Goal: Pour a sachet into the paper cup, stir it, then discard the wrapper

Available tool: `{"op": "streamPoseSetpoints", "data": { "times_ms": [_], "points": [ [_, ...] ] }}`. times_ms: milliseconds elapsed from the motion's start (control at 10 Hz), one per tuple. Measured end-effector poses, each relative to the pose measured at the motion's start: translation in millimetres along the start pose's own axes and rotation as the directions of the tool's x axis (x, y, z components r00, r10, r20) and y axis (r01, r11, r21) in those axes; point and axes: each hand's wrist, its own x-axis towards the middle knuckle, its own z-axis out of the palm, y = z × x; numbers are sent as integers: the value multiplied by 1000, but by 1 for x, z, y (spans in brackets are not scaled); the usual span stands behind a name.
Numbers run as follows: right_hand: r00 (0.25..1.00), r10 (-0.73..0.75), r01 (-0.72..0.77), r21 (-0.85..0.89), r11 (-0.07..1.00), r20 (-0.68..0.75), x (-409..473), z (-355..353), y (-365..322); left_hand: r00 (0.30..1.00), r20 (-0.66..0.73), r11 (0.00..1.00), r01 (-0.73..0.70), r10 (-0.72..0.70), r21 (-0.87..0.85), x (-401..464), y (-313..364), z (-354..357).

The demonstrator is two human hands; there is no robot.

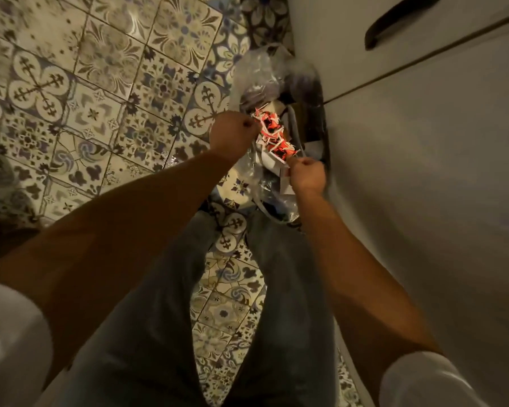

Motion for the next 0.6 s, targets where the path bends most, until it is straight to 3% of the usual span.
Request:
{"op": "streamPoseSetpoints", "data": {
  "times_ms": [200,400,600],
  "points": [
    [995,-95,92,-130,987,-13,31,21,-11,998,-8,989,-56,57,140,37,-14,33],
    [999,-43,44,-92,995,13,45,31,-15,996,21,970,-91,88,225,44,-21,42],
    [987,-149,143,-88,986,-63,22,18,-16,996,32,966,-84,78,245,33,-30,30]
  ]
}}
